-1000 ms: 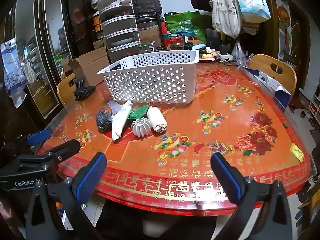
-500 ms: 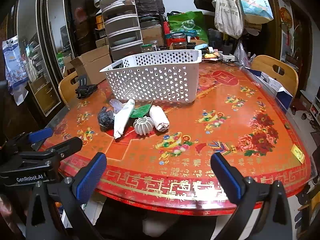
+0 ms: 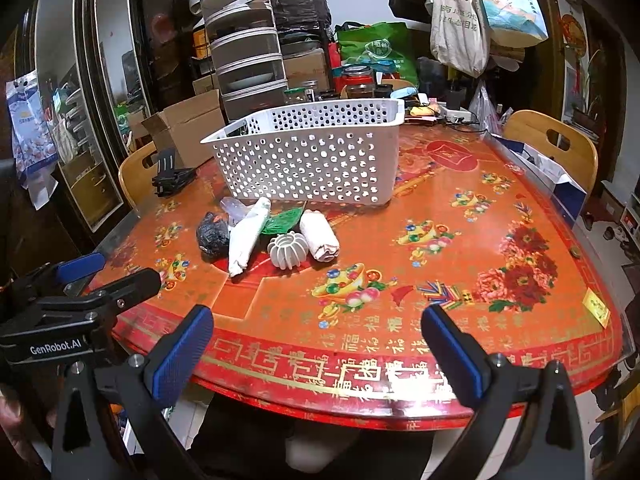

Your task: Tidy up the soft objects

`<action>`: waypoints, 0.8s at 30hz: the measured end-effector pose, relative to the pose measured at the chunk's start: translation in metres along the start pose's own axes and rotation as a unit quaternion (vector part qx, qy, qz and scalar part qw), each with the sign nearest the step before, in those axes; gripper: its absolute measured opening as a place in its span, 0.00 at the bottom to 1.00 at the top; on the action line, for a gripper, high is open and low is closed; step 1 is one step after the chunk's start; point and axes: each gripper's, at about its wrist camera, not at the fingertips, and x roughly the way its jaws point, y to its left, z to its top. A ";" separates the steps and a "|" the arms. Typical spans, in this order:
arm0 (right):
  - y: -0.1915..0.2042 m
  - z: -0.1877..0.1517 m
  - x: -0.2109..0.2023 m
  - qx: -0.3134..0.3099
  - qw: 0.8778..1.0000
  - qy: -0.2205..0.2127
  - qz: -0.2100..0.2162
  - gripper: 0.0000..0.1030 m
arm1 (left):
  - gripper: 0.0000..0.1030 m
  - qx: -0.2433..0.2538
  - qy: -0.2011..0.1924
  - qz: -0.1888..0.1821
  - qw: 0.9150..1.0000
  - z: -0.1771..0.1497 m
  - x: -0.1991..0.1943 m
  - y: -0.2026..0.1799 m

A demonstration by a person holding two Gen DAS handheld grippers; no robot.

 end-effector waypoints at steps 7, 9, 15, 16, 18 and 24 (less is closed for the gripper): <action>0.000 0.000 0.000 0.000 1.000 0.001 -0.001 1.00 | 1.00 -0.002 -0.002 0.000 1.000 0.000 -0.001 0.001; 0.000 0.000 0.000 -0.001 1.000 0.001 0.000 1.00 | 1.00 -0.002 -0.002 -0.001 1.000 0.000 -0.001 0.001; 0.000 0.000 0.000 -0.001 1.000 0.001 -0.001 1.00 | 1.00 -0.005 -0.001 -0.002 1.000 0.001 -0.001 0.001; 0.000 0.000 0.000 0.000 1.000 0.001 0.000 1.00 | 1.00 -0.005 -0.001 -0.002 1.000 0.001 -0.001 0.001; 0.000 -0.001 0.001 -0.001 1.000 0.003 0.000 1.00 | 1.00 -0.005 -0.001 -0.003 1.000 0.001 -0.001 0.001; 0.000 -0.002 0.002 -0.001 1.000 0.004 0.000 1.00 | 1.00 -0.005 -0.001 -0.002 1.000 0.001 -0.001 0.002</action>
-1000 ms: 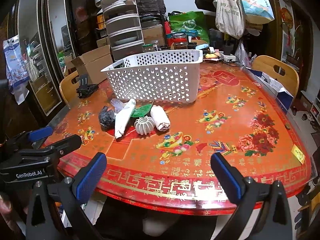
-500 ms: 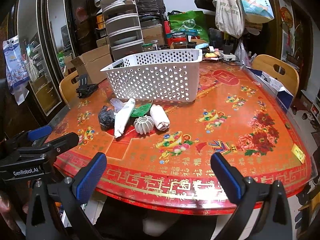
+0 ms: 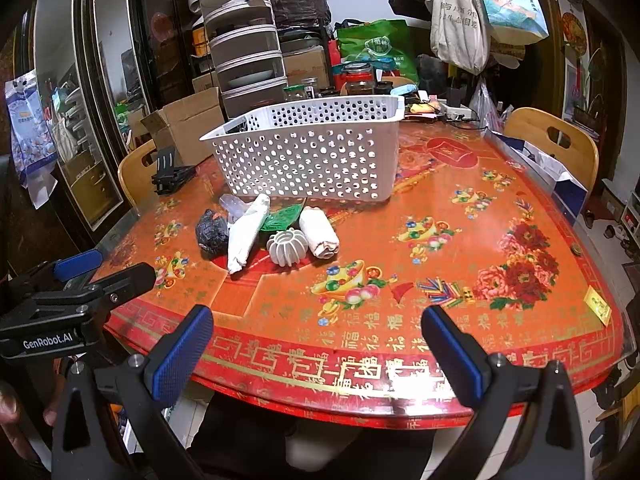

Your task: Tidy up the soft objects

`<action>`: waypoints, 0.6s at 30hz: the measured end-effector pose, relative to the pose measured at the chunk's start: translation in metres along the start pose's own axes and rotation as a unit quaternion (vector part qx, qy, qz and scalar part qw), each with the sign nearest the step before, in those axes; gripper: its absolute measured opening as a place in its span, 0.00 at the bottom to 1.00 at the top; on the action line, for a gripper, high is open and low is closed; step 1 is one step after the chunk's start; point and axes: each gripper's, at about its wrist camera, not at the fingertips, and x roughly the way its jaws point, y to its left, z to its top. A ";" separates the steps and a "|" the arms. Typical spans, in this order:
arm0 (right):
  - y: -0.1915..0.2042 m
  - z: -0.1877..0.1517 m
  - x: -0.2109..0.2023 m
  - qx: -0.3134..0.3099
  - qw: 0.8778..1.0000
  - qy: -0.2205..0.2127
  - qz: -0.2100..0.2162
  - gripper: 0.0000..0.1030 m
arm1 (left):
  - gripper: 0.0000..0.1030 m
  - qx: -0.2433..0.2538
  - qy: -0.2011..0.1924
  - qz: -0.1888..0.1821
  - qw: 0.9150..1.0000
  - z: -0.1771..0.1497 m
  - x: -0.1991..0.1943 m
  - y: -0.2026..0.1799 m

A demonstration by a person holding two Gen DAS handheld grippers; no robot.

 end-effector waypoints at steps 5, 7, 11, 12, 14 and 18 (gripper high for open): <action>-0.001 -0.001 0.002 0.002 1.000 0.001 -0.001 1.00 | 1.00 -0.001 0.000 0.000 1.000 0.000 0.000 0.000; -0.001 -0.001 0.002 0.002 1.000 0.002 -0.001 1.00 | 1.00 -0.001 0.000 0.000 1.000 0.000 0.000 0.000; -0.001 -0.001 0.002 0.001 1.000 0.002 -0.001 1.00 | 1.00 0.000 0.000 0.000 1.000 0.000 0.000 0.000; 0.000 -0.001 0.002 0.001 1.000 0.002 -0.001 1.00 | 1.00 -0.001 0.001 -0.001 1.000 0.000 0.000 0.000; -0.001 -0.002 0.004 0.002 1.000 0.004 -0.001 1.00 | 1.00 0.000 0.001 0.001 1.000 -0.001 0.002 0.001; -0.003 -0.002 0.011 0.005 1.000 0.008 -0.004 1.00 | 1.00 0.004 -0.002 0.006 1.000 -0.002 0.008 -0.001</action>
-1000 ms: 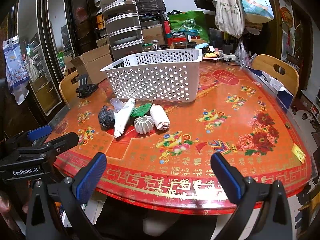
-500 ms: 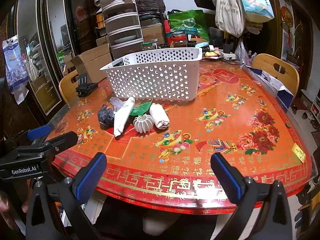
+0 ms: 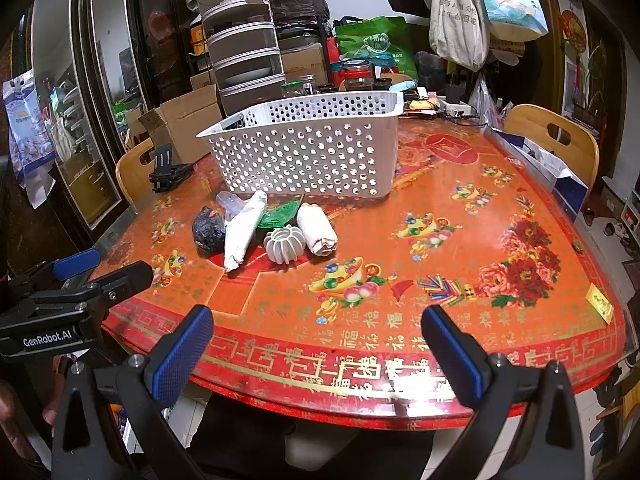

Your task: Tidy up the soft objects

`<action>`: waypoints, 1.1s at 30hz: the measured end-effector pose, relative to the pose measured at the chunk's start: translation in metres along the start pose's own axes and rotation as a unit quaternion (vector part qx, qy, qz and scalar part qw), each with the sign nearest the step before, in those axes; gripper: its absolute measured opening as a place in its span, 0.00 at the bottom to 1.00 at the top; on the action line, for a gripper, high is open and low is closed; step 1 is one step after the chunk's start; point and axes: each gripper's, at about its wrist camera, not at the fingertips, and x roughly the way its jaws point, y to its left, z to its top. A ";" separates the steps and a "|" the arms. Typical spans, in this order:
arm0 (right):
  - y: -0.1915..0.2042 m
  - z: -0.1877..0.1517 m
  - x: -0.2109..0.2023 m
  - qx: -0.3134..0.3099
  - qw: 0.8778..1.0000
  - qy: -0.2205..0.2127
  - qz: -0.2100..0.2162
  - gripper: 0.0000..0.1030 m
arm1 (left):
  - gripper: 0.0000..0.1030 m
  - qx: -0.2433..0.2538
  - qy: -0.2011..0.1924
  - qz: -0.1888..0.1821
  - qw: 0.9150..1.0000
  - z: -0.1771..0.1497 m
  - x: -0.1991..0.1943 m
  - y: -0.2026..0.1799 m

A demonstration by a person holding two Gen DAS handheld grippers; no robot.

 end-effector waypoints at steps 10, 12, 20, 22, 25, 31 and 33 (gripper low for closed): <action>-0.018 0.009 0.029 0.018 1.000 0.010 0.016 1.00 | 1.00 -0.012 -0.007 0.002 1.000 0.011 0.025 0.020; -0.021 0.012 0.029 0.020 0.999 -0.010 0.024 1.00 | 1.00 -0.010 -0.013 0.017 1.000 0.014 0.032 0.027; -0.032 0.029 0.043 0.021 0.997 -0.054 0.052 1.00 | 1.00 0.029 0.036 0.081 0.996 0.022 0.084 0.043; -0.038 0.034 0.052 0.039 0.997 -0.037 0.048 1.00 | 1.00 0.013 0.039 0.039 0.998 0.026 0.090 0.051; -0.045 0.041 0.074 0.054 0.997 -0.003 0.056 1.00 | 1.00 0.005 0.041 0.011 0.999 0.035 0.101 0.055; -0.045 0.047 0.098 0.037 0.997 0.023 0.058 0.94 | 1.00 0.008 0.039 -0.007 0.999 0.051 0.119 0.053; -0.043 0.050 0.104 0.029 0.997 0.029 0.062 0.93 | 0.99 0.008 0.045 -0.010 0.999 0.054 0.126 0.054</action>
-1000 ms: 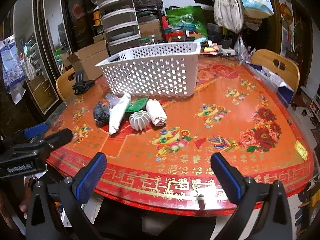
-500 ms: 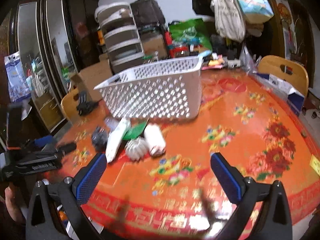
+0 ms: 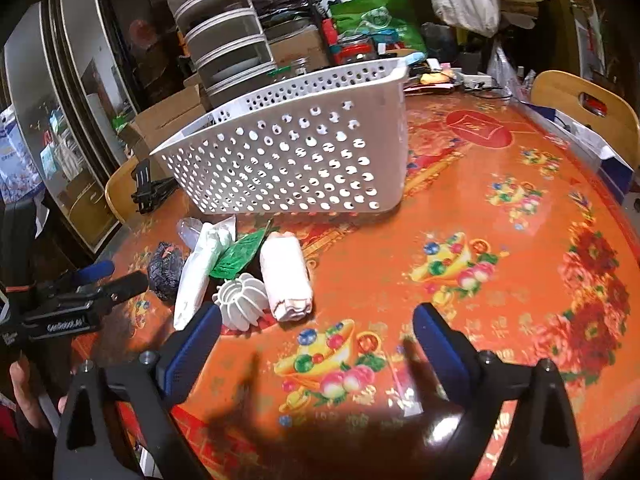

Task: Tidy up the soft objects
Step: 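Reach the left gripper to the black sock bundle while the right gripper grasps the white rolled sock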

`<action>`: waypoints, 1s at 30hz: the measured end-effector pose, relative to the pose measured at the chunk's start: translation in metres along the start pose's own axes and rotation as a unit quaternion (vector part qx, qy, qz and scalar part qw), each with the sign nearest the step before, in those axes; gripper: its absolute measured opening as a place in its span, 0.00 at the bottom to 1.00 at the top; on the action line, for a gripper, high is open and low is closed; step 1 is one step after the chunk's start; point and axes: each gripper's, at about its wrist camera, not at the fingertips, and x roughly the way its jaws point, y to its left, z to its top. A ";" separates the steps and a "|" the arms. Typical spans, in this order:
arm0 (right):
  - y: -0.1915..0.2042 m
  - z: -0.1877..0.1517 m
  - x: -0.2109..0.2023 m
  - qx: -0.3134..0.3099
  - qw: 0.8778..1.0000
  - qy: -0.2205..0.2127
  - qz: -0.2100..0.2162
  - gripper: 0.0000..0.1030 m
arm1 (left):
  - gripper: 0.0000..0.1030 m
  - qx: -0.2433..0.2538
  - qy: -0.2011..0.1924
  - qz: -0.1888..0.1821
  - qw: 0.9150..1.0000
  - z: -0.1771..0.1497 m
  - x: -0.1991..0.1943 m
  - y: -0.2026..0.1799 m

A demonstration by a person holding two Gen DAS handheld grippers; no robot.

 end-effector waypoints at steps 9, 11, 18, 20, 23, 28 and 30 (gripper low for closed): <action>0.005 0.008 0.031 -0.018 0.999 0.042 0.022 0.62 | 0.70 -0.006 0.030 -0.033 0.999 0.004 0.027 0.003; 0.007 0.010 0.036 -0.025 0.998 0.045 0.021 0.58 | 0.65 -0.005 0.032 -0.037 0.999 0.003 0.031 0.001; 0.010 0.006 0.044 -0.038 0.997 0.058 0.026 0.38 | 0.49 -0.015 0.038 -0.056 0.998 -0.001 0.043 0.005; 0.011 0.002 0.041 -0.042 0.997 0.055 0.026 0.32 | 0.49 -0.014 0.036 -0.058 0.998 -0.001 0.045 0.007; 0.012 0.002 0.042 -0.045 0.997 0.055 0.030 0.28 | 0.49 -0.010 0.034 -0.056 0.998 0.000 0.048 0.007; 0.017 0.002 0.044 -0.060 0.996 0.058 0.028 0.25 | 0.47 -0.003 0.031 -0.055 0.998 0.000 0.049 0.003; 0.017 0.002 0.044 -0.061 0.996 0.057 0.030 0.24 | 0.44 -0.003 0.029 -0.055 0.998 -0.001 0.047 0.002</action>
